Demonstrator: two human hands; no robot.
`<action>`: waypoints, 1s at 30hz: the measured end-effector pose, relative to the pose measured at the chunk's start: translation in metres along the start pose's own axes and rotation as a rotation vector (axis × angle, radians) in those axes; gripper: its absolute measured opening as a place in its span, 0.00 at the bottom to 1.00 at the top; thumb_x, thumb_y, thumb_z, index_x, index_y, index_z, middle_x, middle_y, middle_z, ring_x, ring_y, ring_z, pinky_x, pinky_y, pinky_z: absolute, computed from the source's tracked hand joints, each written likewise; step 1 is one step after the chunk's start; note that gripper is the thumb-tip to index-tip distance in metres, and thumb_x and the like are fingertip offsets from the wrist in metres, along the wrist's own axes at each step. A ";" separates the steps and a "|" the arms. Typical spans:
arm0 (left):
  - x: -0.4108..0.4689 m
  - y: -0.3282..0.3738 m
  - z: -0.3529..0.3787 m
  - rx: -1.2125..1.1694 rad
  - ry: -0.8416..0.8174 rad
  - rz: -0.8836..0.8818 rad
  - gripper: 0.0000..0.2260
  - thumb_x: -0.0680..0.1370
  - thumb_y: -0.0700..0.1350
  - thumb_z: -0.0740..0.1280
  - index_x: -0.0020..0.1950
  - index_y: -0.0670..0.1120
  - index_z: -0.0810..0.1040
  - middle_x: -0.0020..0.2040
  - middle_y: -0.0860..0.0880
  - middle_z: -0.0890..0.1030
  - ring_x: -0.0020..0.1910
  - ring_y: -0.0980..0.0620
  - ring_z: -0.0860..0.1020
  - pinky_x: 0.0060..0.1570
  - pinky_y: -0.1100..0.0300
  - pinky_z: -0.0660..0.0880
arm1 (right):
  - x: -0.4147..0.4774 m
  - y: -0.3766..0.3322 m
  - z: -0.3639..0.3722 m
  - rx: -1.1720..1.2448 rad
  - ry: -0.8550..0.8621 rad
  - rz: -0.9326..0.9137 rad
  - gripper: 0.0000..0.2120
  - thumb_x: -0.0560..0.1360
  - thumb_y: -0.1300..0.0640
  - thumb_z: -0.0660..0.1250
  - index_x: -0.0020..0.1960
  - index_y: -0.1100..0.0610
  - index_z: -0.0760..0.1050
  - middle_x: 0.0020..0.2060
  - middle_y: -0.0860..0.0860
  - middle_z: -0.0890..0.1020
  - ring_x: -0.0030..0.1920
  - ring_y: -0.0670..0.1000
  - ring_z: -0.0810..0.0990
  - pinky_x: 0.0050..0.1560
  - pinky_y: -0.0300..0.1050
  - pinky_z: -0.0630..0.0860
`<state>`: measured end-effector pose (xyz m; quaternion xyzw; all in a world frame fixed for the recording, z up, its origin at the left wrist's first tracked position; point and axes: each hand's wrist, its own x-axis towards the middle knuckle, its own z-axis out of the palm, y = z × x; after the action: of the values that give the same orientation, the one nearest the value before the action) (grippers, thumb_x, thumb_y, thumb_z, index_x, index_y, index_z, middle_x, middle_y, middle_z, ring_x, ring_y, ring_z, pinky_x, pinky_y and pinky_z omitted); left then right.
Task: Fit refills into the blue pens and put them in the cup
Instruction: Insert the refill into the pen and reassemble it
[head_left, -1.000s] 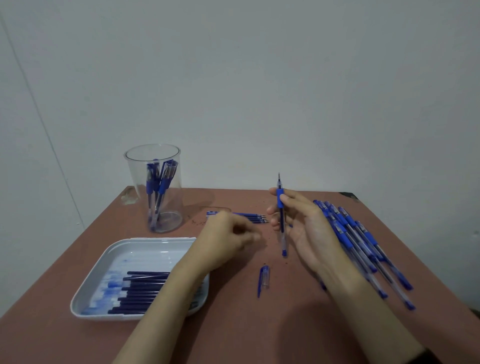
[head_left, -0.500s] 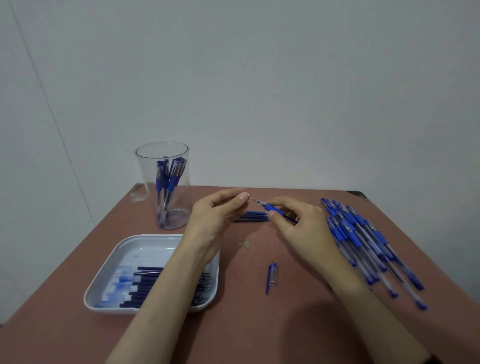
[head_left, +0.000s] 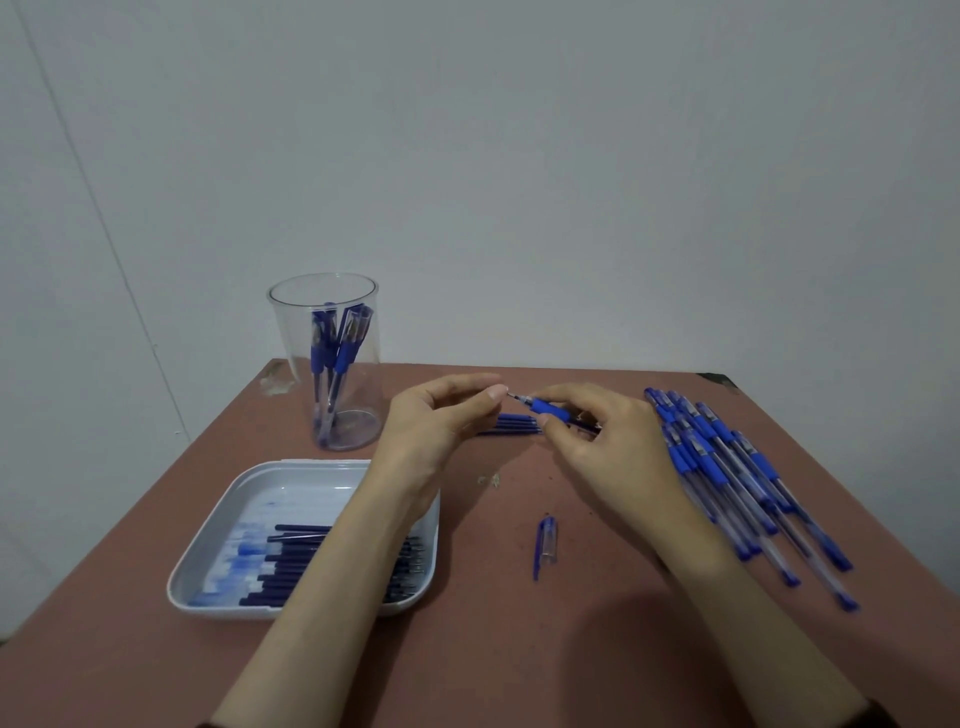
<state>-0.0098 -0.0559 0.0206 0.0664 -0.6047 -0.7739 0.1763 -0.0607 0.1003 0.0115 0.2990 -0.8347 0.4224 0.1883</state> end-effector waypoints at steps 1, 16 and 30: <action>-0.001 -0.001 0.001 0.040 -0.017 0.008 0.05 0.72 0.36 0.71 0.47 0.41 0.82 0.37 0.49 0.84 0.37 0.56 0.81 0.42 0.67 0.78 | 0.000 0.000 0.000 -0.006 0.001 -0.015 0.10 0.73 0.57 0.70 0.53 0.50 0.83 0.46 0.41 0.84 0.48 0.41 0.80 0.52 0.44 0.78; -0.002 0.002 0.003 -0.071 -0.139 0.080 0.13 0.74 0.34 0.68 0.57 0.44 0.77 0.47 0.47 0.85 0.45 0.53 0.82 0.46 0.64 0.78 | 0.001 -0.017 0.003 0.846 -0.264 0.517 0.08 0.78 0.63 0.62 0.51 0.65 0.79 0.31 0.59 0.79 0.24 0.48 0.67 0.23 0.38 0.60; -0.001 -0.004 0.006 0.054 -0.134 0.083 0.16 0.70 0.50 0.69 0.49 0.38 0.82 0.46 0.41 0.83 0.46 0.49 0.82 0.48 0.60 0.77 | 0.000 -0.015 0.005 0.767 -0.182 0.374 0.05 0.76 0.63 0.66 0.49 0.58 0.81 0.31 0.55 0.80 0.24 0.46 0.68 0.31 0.47 0.62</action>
<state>-0.0111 -0.0497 0.0186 -0.0061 -0.6380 -0.7520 0.1655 -0.0511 0.0891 0.0174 0.2270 -0.6703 0.7007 -0.0904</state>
